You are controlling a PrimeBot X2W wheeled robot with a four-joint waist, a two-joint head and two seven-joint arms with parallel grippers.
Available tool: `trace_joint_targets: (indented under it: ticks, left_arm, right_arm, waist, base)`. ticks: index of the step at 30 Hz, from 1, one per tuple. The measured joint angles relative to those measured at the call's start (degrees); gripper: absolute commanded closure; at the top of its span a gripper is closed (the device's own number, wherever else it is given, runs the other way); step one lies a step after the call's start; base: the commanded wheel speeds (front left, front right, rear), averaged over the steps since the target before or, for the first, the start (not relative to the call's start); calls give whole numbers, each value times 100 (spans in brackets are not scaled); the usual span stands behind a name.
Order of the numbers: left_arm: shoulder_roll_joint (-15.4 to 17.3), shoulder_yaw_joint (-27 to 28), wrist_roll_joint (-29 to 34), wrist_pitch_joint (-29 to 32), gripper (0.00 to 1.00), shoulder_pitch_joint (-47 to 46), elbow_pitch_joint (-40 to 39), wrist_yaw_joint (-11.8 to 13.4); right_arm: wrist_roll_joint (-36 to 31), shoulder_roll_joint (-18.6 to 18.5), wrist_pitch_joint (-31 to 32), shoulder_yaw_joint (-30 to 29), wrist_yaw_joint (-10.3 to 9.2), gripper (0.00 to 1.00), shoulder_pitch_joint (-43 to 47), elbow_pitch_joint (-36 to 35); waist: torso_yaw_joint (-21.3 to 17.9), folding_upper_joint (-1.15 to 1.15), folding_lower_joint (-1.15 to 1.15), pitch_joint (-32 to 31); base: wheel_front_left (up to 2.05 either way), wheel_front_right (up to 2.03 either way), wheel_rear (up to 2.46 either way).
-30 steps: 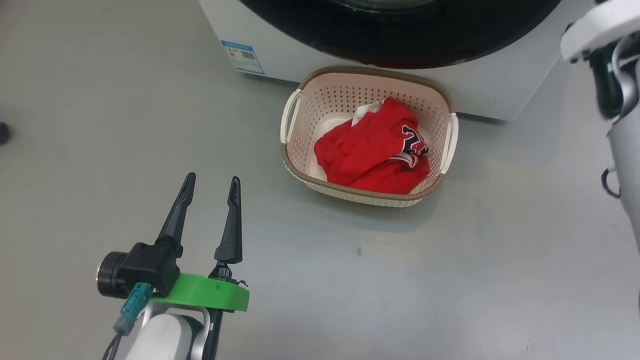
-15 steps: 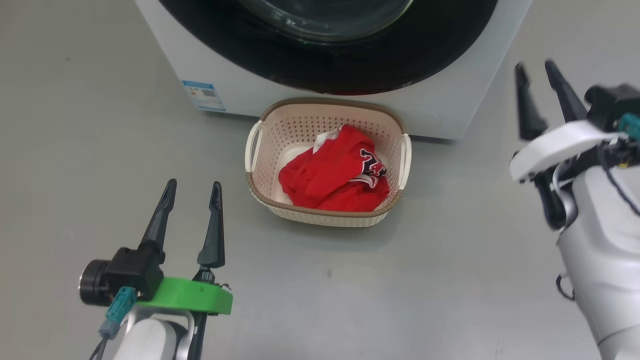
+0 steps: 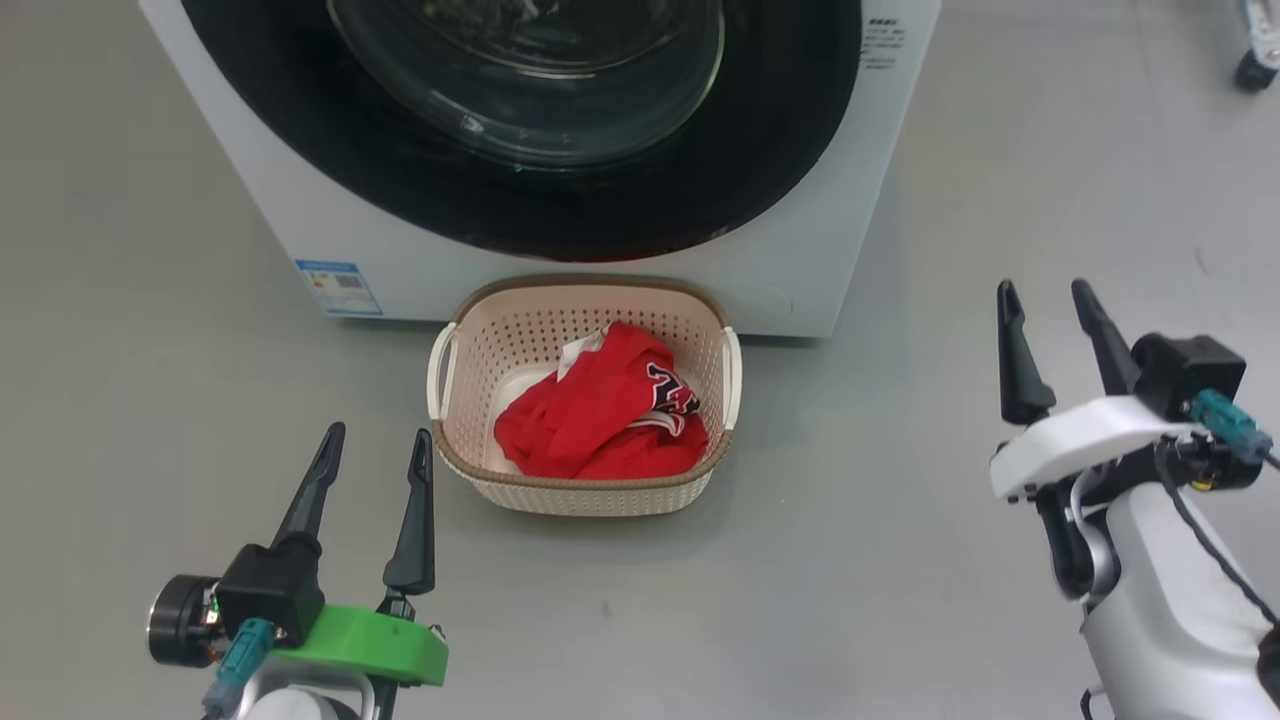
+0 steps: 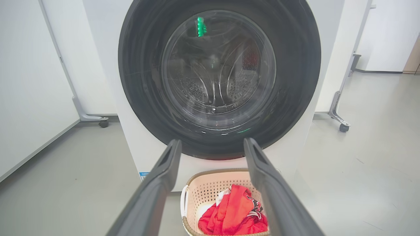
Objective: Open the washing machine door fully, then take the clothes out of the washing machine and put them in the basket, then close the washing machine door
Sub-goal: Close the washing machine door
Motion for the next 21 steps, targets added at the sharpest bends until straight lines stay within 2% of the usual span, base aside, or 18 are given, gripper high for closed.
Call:
trace_joint_targets:
  ticks: [21]
  left_arm:
    - [103, 5, -7, 134, 0, 526, -113, -5]
  right_arm:
    - [-152, 167, 0, -169, -410, 0, 1689, -1137]
  waist:
    - [-354, 0, 0, -680]
  base:
    - [0, 0, 0]
